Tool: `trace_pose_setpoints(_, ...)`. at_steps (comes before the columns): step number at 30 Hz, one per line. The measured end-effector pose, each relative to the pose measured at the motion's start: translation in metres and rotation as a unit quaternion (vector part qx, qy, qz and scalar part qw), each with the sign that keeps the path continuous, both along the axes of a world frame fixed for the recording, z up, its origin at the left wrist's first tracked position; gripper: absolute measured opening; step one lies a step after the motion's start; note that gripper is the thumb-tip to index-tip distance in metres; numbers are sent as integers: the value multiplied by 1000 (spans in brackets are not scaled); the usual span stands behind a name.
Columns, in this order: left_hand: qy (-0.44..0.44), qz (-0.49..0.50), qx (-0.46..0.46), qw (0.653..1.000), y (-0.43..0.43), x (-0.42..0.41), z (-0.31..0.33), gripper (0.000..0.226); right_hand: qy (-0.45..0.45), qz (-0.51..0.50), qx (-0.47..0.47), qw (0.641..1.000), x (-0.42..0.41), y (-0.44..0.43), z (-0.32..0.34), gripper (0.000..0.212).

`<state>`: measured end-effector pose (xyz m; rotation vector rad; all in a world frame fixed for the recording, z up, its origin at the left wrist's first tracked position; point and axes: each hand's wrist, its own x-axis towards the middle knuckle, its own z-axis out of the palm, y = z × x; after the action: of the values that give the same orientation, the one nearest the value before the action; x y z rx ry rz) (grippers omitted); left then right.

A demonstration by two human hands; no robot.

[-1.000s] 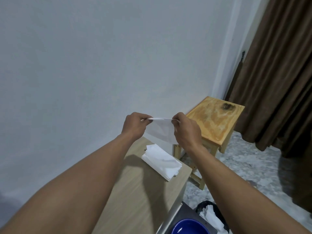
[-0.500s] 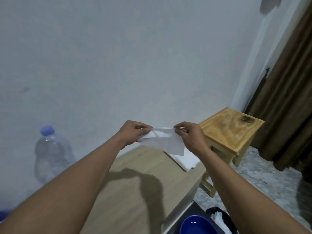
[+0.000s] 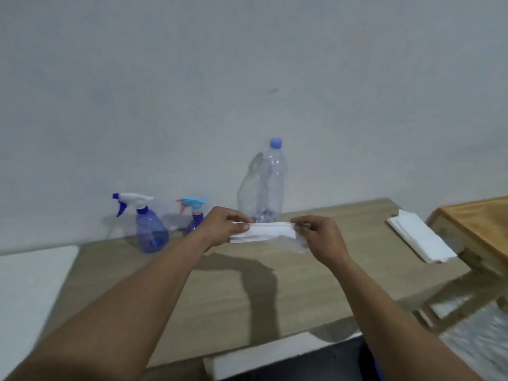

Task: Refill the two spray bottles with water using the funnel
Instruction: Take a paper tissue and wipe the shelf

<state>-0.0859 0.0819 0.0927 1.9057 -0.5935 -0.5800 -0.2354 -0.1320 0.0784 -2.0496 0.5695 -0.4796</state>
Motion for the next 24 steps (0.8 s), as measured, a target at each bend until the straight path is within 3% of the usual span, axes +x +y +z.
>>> trace_pose_setpoints(8, 12, 70, 68, 995, 143, 22, -35, 14, 52, 97, 35, 993, 58, 125, -42, 18)
trace_pose_setpoints(17, 2, 133, 110, 985, 216, 65, -98, 15, 116, 140, 36, 983, 125, 196, -99, 18)
trace_pose_setpoints(21, -40, 139, 185, 972, 235, 91, -141, 11, 162, 121, -3, 979, 154, 215, -130, 18)
trace_pose_setpoints(24, -111, 185, 233, 948, 240, 105, -166, 16, 172, 126, -88, 973, 172, 224, -145, 19)
